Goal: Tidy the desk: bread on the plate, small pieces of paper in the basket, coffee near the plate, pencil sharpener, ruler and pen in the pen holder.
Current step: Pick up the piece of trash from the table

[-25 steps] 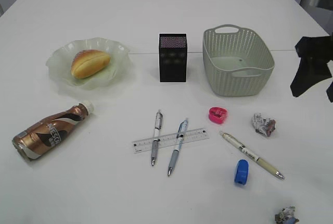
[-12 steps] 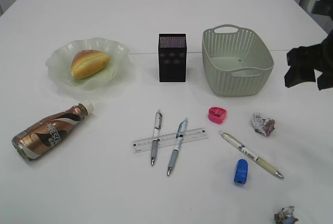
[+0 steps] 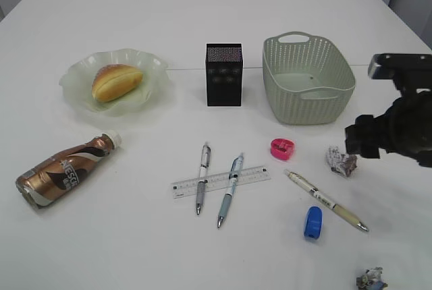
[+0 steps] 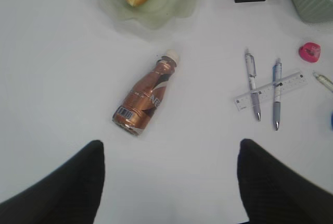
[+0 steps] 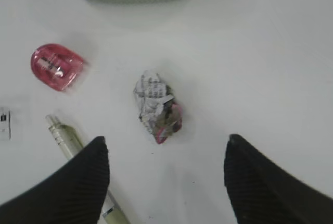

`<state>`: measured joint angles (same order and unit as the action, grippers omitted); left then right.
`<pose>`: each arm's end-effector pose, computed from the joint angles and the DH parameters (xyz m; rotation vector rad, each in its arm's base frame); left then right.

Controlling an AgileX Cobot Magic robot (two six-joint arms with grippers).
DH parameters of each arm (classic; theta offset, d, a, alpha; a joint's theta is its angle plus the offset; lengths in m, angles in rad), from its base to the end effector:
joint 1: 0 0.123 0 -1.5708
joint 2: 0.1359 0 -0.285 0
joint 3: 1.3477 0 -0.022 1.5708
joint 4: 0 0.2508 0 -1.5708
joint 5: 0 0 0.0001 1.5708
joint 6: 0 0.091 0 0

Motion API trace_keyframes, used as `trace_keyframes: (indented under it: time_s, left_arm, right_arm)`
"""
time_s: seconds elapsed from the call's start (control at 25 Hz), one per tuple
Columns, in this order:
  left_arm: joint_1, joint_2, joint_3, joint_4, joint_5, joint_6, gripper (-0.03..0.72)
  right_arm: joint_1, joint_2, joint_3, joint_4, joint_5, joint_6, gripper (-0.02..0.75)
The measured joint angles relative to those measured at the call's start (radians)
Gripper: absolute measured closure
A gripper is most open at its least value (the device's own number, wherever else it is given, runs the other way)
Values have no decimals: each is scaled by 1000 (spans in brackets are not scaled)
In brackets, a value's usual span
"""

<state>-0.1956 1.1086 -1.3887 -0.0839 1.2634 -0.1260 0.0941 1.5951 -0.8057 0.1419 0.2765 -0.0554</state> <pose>0.1864 -0.0443 0.4327 0.0895 2.4767 -0.2480 0.3003 0.0319 0.1838 -0.0316 2.5498 0.1174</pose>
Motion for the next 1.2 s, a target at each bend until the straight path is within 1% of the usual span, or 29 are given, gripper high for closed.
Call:
trace_keyframes:
  time_s: [0.16, 0.36, 0.68, 1.0, 1.2]
  left_arm:
    - [0, 0, 1, -15, 0, 0, 115]
    - [0, 0, 1, -17, 0, 0, 117]
    - [0, 0, 1, -19, 0, 0, 120]
    - [0, 0, 1, -19, 0, 0, 125]
    - [0, 0, 1, -19, 0, 0, 126]
  right_arm:
    - [44, 71, 0, 0, -7, -2, 199]
    - [44, 124, -7, 0, -36, -2, 199]
    - [44, 202, -78, 0, -57, -2, 199]
    - [44, 256, -88, 0, -90, -2, 199]
    - [44, 273, -88, -19, -122, -2, 199]
